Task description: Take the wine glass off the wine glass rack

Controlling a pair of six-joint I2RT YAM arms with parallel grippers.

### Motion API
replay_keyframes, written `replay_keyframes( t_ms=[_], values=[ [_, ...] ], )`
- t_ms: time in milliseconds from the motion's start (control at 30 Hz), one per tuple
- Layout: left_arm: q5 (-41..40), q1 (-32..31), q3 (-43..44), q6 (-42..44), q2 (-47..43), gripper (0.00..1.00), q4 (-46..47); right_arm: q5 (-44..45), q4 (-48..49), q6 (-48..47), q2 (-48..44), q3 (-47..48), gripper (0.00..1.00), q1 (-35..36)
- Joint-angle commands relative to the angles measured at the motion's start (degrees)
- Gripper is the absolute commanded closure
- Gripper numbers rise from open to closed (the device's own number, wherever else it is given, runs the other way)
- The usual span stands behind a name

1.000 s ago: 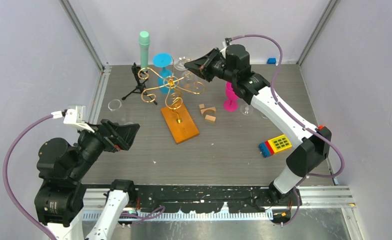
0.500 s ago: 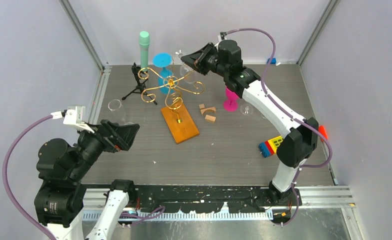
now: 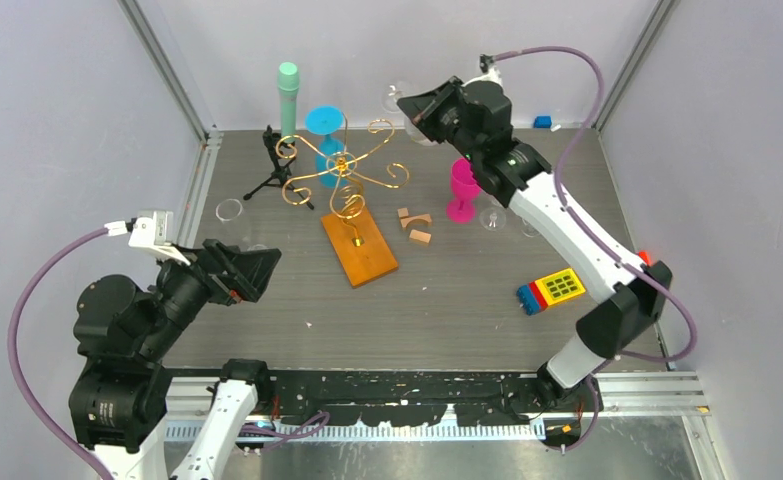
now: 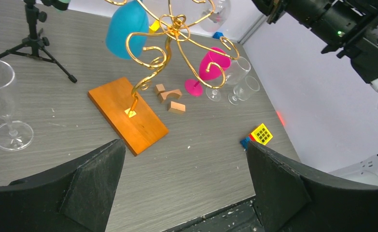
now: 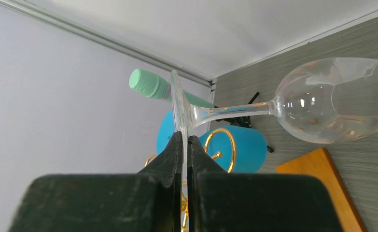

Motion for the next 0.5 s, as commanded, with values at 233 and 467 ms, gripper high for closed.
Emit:
replay_keyframes(
  t_ms=[233, 467],
  values=[
    [22.36, -0.13, -4.45, -0.4, 1.33, 0.0, 16.41, -0.32, -2.95, -0.45, -23.76, -13.41, 1.0, 0.28],
    [30.87, -0.08, -11.16, -10.85, 4.25, 0.0, 36.9, -11.5, -9.83, 3.79, -38.41, -24.52, 1.0, 0.28]
  ],
)
